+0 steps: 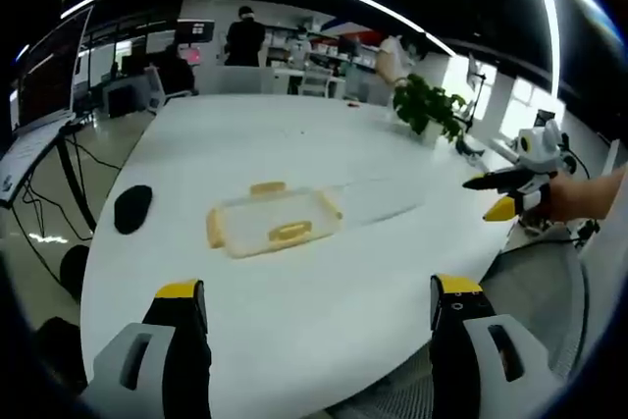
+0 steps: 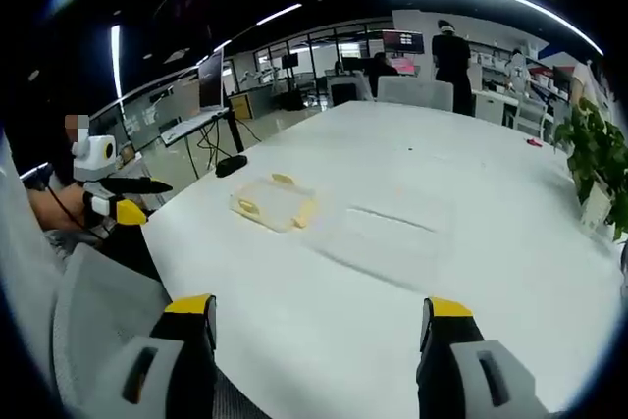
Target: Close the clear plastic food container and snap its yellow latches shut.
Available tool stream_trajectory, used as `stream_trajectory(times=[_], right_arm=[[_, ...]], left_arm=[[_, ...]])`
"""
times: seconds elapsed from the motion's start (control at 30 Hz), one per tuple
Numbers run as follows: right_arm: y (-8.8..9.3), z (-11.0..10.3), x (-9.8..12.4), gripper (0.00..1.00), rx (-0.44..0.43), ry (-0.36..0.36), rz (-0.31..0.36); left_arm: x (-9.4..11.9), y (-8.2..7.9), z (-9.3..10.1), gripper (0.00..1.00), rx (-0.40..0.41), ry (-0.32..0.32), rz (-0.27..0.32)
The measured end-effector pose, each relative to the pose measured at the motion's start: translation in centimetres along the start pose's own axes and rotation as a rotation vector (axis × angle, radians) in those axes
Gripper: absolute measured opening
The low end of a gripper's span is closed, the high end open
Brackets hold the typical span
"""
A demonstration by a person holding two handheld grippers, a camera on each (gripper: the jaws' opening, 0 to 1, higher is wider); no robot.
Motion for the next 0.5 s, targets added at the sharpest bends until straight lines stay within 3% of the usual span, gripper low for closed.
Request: stream_trajectory(times=[0.5], right_arm=[[-0.35,-0.72,-0.15,0.84,0.007,-0.003,-0.008]], left_arm=[[0.01,0.17,-0.45,0.93,0.005,0.012,0.007]])
Point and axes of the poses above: the point that each gripper's makers call its tool centre point, and the gripper's own axes: x roughly backward along the fingers, z roughly to its right, y roughly out of its underside, the point moved 3 cm from there along x, roughly backward along the fingers, and after that the axes turned 11 degrees about y, right-handed, at the moved point
